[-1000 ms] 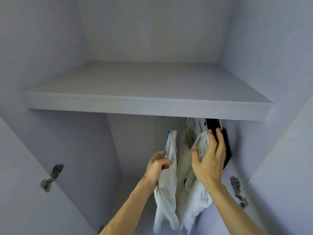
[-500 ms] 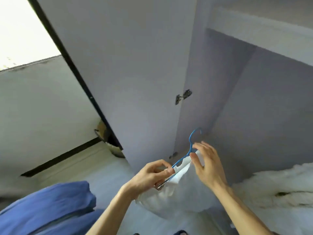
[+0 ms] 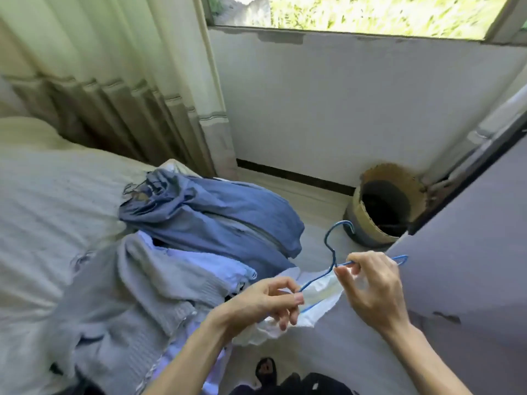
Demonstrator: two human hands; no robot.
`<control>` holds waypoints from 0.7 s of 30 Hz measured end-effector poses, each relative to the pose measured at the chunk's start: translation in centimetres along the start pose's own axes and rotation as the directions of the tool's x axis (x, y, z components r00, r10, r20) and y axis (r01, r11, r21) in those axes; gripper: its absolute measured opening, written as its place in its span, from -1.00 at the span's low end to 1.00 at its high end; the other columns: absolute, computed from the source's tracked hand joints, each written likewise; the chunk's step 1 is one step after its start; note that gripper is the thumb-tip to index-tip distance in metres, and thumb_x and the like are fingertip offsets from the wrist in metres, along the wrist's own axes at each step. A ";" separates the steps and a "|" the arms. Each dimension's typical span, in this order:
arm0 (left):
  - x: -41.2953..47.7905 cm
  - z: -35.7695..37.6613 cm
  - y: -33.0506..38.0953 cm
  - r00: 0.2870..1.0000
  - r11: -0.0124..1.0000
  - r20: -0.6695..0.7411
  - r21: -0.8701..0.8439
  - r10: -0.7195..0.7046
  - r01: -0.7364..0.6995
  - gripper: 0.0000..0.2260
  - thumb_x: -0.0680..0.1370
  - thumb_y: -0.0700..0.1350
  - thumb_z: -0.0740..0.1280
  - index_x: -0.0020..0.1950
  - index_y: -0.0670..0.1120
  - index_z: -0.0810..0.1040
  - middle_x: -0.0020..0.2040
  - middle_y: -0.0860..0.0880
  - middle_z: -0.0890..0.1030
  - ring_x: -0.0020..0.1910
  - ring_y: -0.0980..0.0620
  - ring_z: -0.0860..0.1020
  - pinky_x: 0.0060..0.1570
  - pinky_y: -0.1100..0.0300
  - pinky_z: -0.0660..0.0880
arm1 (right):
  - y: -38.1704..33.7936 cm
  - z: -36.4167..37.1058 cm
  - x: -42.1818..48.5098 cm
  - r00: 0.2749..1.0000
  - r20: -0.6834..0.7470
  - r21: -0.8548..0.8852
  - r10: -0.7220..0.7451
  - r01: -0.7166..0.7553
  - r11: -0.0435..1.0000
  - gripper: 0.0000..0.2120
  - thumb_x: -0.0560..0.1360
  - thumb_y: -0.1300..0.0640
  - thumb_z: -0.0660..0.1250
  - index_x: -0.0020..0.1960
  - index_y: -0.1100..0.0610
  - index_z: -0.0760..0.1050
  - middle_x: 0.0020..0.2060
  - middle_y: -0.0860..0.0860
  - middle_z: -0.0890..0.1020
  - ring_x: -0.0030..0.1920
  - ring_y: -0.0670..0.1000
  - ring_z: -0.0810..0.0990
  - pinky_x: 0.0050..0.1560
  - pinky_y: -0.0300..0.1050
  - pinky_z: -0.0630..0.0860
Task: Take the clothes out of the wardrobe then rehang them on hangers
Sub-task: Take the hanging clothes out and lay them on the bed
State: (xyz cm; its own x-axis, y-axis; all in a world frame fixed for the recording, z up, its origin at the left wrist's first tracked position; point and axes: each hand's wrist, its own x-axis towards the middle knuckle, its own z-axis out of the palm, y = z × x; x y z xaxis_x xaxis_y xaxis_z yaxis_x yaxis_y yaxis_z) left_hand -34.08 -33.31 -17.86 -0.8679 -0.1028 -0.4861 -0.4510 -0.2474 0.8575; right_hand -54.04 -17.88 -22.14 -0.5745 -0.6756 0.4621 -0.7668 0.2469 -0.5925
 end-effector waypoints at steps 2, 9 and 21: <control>-4.0 -2.6 -1.7 0.993 0.997 -0.113 -0.057 0.036 -0.043 -0.78 0.60 0.06 0.37 0.17 0.00 0.59 -0.10 -0.10 0.68 -0.38 0.03 0.46 -0.29 0.28 0.42 | -3.3 3.7 1.5 0.992 0.081 0.035 -0.101 0.098 0.995 -0.65 0.55 -0.19 0.28 -0.10 0.10 0.55 -0.32 -0.10 0.49 -0.26 0.04 0.50 -0.09 0.05 0.42; -18.6 -6.3 -8.1 0.876 0.930 -0.478 -0.292 0.062 -0.225 -0.69 0.62 -0.01 0.32 0.36 0.05 0.56 0.01 -0.10 0.68 -0.48 0.15 0.44 -0.43 0.37 0.35 | -16.8 14.8 3.1 0.843 0.321 0.301 -0.433 0.343 0.890 -0.61 0.53 -0.33 0.21 -0.09 -0.02 0.52 -0.31 -0.17 0.50 -0.21 -0.04 0.49 -0.02 -0.10 0.33; -37.8 6.2 -19.2 0.554 0.731 -0.828 -0.427 -0.081 -0.532 -0.63 0.64 -0.06 0.33 0.45 -0.02 0.47 -0.11 -0.03 0.52 -0.57 0.18 0.29 -0.59 0.28 0.09 | -35.1 20.6 -9.4 0.266 0.470 0.799 -0.841 0.276 0.534 -0.62 0.48 -0.30 0.27 -0.15 0.02 0.54 -0.37 -0.11 0.50 -0.31 -0.04 0.50 -0.21 -0.07 0.49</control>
State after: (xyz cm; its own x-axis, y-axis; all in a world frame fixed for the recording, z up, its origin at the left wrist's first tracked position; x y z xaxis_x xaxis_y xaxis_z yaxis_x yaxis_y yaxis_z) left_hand 6.06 -18.68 -14.89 -0.2721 -0.8351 -0.4781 0.2214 -0.5378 0.8135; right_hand -15.82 -34.50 -19.33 0.6271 -0.7141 0.3110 -0.3389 -0.6097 -0.7165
